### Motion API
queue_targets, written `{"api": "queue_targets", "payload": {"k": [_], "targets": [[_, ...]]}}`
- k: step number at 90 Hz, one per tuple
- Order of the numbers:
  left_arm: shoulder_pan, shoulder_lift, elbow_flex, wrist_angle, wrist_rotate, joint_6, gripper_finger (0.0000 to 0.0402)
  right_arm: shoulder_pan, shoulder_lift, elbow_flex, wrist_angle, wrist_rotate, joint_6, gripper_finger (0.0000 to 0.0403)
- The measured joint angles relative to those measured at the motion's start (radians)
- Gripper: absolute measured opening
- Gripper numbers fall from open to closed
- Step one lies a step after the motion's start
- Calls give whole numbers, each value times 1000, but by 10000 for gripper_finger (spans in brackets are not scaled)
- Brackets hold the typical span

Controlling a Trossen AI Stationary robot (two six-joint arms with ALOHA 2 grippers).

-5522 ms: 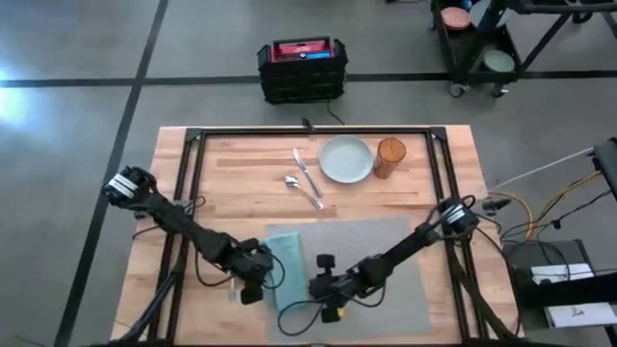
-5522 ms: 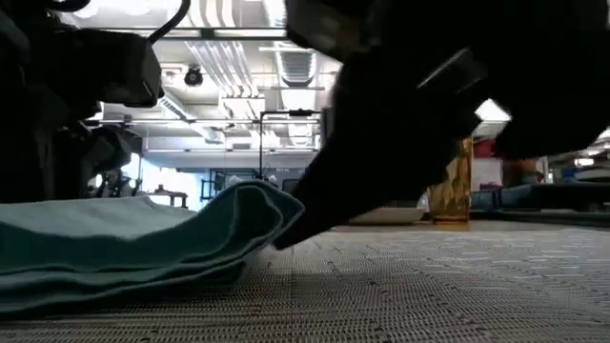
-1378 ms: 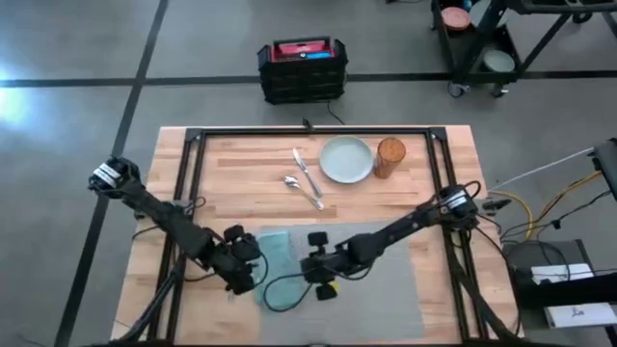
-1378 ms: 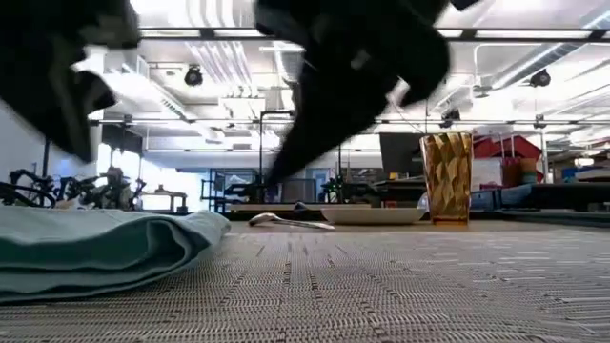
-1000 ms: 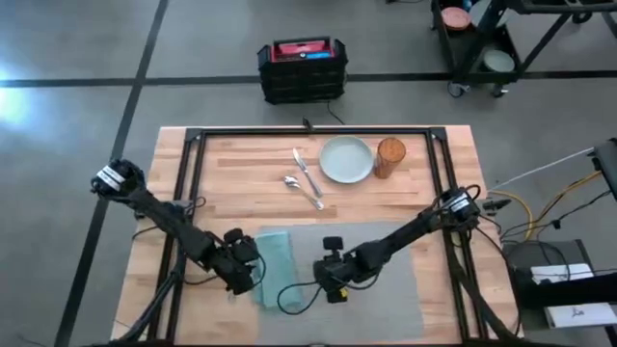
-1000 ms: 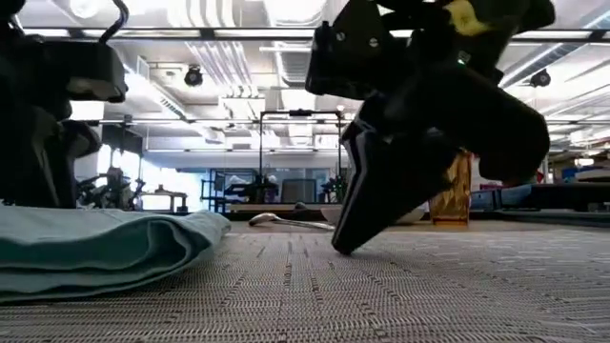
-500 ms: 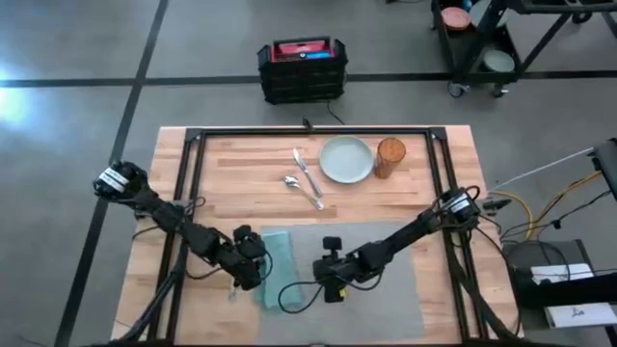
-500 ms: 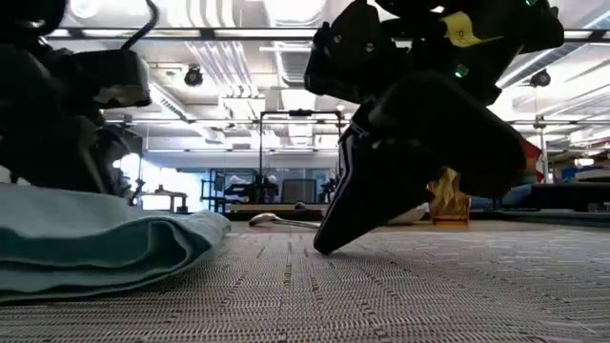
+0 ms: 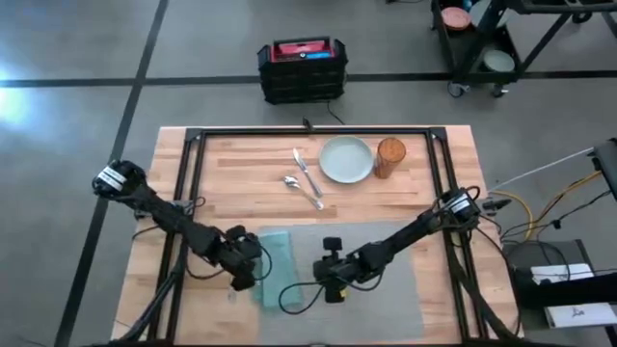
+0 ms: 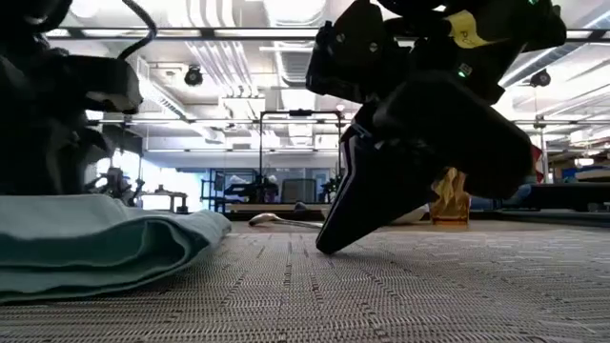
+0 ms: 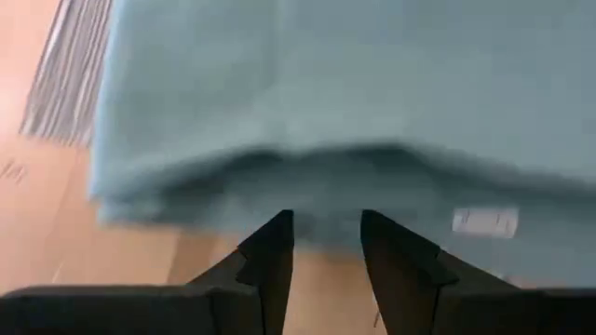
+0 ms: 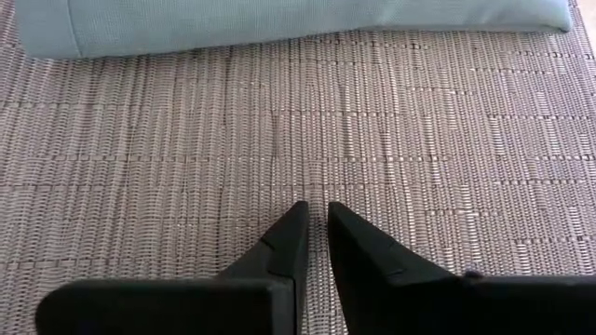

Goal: Set table place
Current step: Fold the blue napkin on the gray placemat

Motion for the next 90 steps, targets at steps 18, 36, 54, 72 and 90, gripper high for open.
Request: {"api": "queue_targets", "payload": {"k": [18, 36, 54, 72, 90], "targets": [[1, -3, 73, -2, -38, 33, 113, 0, 0, 0, 3, -1, 8, 32], [2, -3, 90, 28, -124, 56, 113, 0, 0, 0, 5, -1, 7, 32], [2, 2, 22, 139, -105, 39, 113, 0, 0, 0, 7, -1, 7, 32], [-5, 4, -39, 135, 11, -60, 113, 0, 0, 0, 7, -1, 8, 32], [-9, -2, -46, 126, 26, -63, 113, 2, 0, -2, 7, 0, 0, 32]]}}
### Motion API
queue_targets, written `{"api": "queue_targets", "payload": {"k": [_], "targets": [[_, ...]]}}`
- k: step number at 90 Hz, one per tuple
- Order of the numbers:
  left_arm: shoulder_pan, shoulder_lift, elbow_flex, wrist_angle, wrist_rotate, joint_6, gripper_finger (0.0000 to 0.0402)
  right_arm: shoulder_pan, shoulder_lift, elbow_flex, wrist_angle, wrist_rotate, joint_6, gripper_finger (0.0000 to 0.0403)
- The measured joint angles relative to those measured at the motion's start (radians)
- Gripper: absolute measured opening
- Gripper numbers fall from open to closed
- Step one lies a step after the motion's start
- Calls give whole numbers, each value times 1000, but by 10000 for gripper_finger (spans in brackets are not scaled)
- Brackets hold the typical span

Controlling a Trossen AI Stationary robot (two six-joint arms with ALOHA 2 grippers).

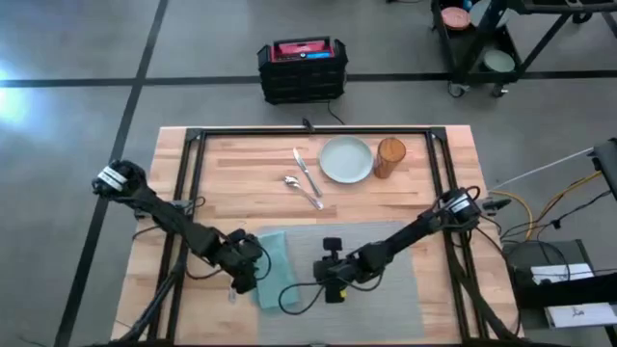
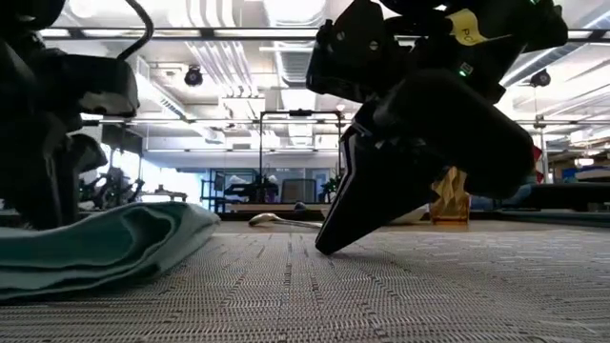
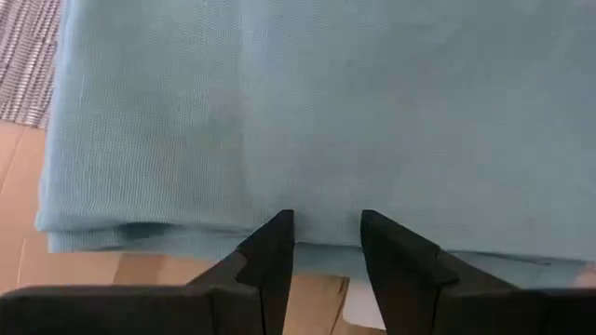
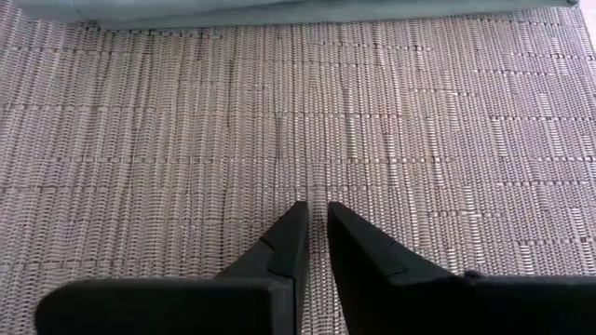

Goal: Set table place
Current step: Fold the blue napkin on the gray placemat

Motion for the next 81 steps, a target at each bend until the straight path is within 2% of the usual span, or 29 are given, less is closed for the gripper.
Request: {"api": "queue_targets", "payload": {"k": [20, 37, 55, 66, 81], "targets": [[-9, -48, 90, -145, -18, 17, 113, 0, 0, 0, 0, 0, 1, 32], [-11, -46, 53, -344, 18, -14, 113, 0, 0, 0, 0, 0, 0, 32], [9, -45, -37, -238, -36, 25, 113, 0, 0, -3, 1, 0, 0, 32], [25, -45, -47, -213, -100, 62, 113, 0, 0, -6, 3, 1, 0, 32], [51, -45, -47, -166, -105, 118, 113, 0, -1, -8, 4, 1, 0, 32]]}}
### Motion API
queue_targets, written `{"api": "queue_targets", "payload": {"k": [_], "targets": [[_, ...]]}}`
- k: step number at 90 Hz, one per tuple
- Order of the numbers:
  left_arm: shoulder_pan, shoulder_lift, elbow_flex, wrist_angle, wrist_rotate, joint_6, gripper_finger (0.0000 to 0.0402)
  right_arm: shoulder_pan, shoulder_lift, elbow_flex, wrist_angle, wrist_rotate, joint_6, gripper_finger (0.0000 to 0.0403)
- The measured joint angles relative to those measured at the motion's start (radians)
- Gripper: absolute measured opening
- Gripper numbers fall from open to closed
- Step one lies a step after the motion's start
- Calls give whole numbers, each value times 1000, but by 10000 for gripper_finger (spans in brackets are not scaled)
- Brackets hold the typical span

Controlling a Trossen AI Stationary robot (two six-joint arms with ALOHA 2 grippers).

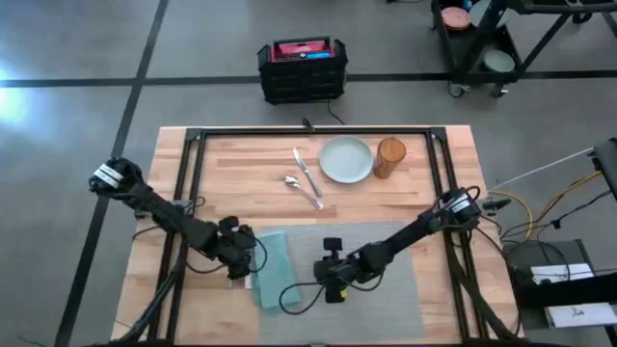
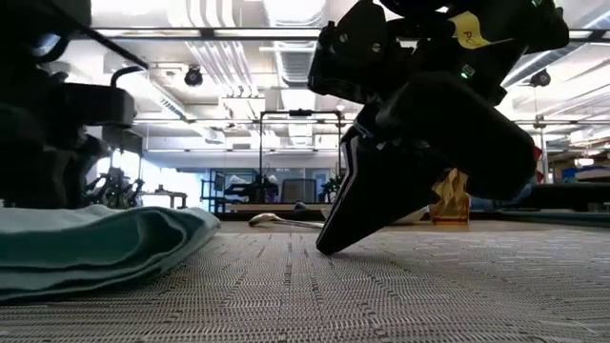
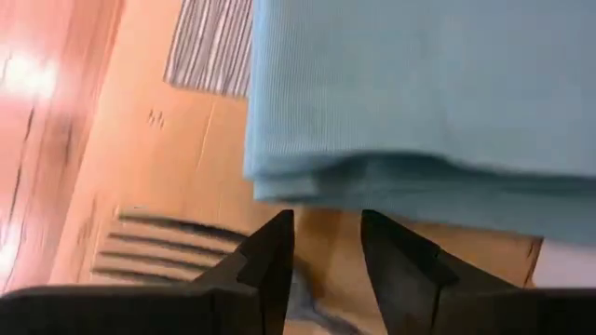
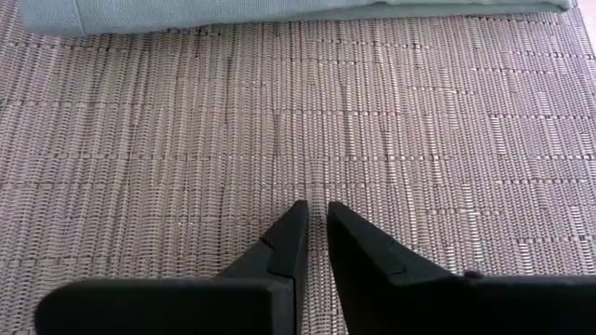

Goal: Set table place
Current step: Fold the blue napkin on the gray placemat

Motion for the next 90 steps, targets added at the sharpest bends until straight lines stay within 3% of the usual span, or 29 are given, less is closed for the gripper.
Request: {"api": "queue_targets", "payload": {"k": [66, 90], "targets": [[83, 2, 0, 136, -4, 137, 113, 0, 0, -2, 8, -1, 0, 32], [63, -36, 112, -68, 68, -19, 113, 2, -21, -3, -2, -15, 0, 32]]}}
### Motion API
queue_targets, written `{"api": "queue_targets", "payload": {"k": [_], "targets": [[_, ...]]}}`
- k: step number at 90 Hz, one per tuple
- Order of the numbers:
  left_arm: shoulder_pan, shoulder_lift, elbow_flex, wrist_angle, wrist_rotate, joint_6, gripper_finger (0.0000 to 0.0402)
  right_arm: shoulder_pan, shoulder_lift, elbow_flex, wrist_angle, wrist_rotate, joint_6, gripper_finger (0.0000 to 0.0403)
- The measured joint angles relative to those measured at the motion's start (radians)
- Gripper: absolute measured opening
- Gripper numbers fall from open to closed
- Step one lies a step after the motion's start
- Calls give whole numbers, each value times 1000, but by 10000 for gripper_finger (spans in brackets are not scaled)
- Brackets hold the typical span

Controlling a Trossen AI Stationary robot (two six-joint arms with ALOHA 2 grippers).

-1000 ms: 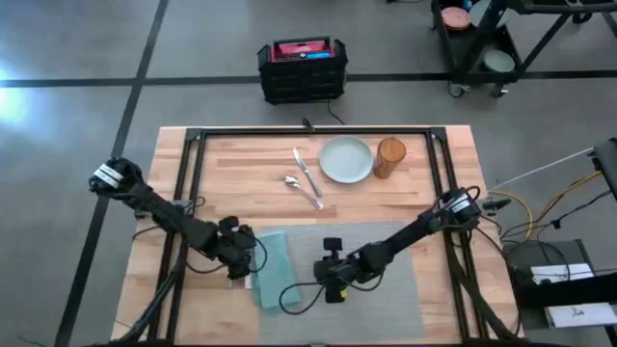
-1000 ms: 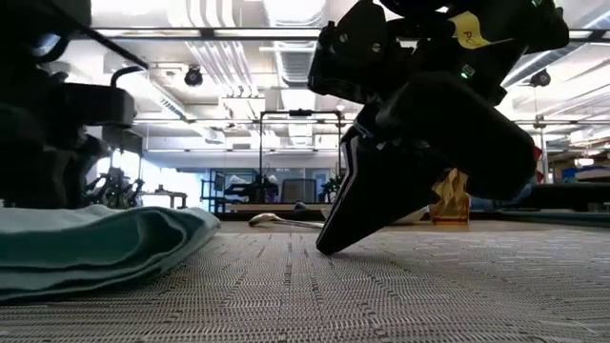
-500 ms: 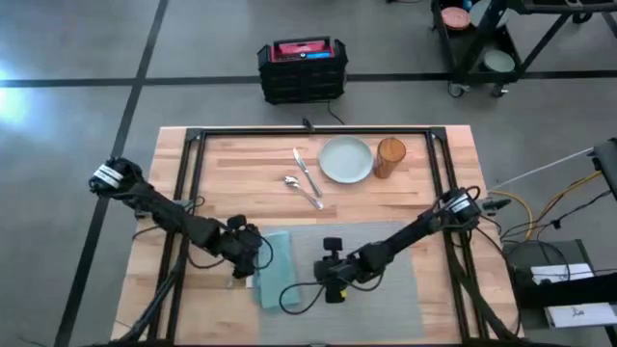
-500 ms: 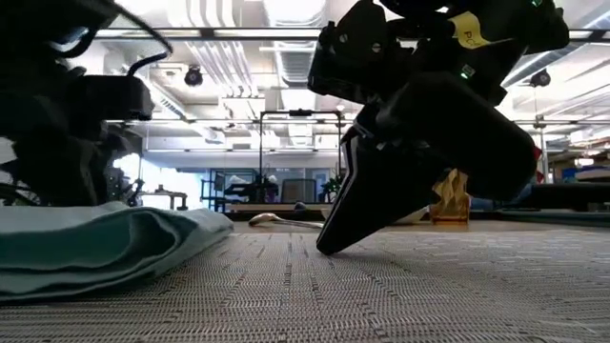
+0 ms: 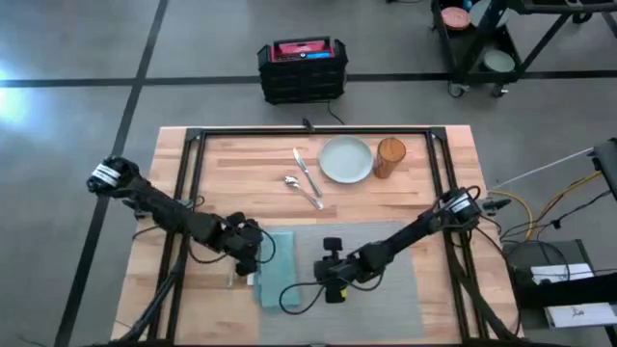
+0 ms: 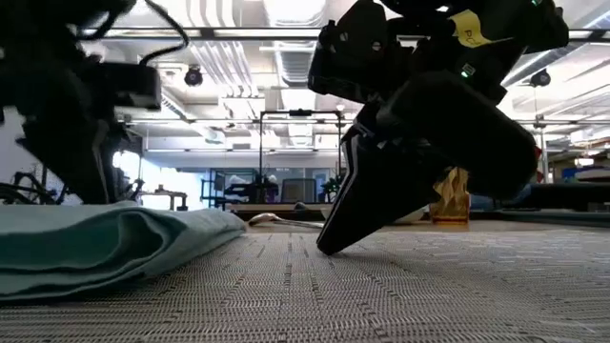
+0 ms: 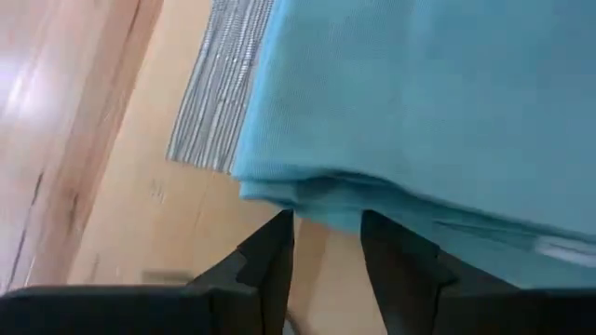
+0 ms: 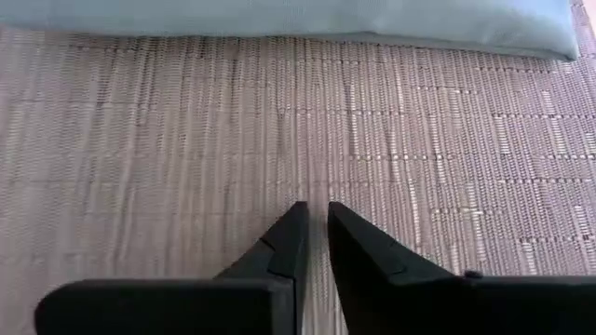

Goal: Set table place
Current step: Fold the blue napkin on the gray placemat

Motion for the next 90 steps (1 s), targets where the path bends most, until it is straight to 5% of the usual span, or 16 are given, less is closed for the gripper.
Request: {"api": "queue_targets", "payload": {"k": [19, 44, 90], "targets": [[-129, 0, 6, 56, 69, -137, 113, 5, -66, 2, -27, -22, 8, 32], [-262, 119, 31, 324, 126, -183, 138, 30, -67, 2, -20, -101, 106, 33], [-329, 577, 471, -147, 36, -28, 120, 139, -65, 2, -9, 15, 212, 153]]}}
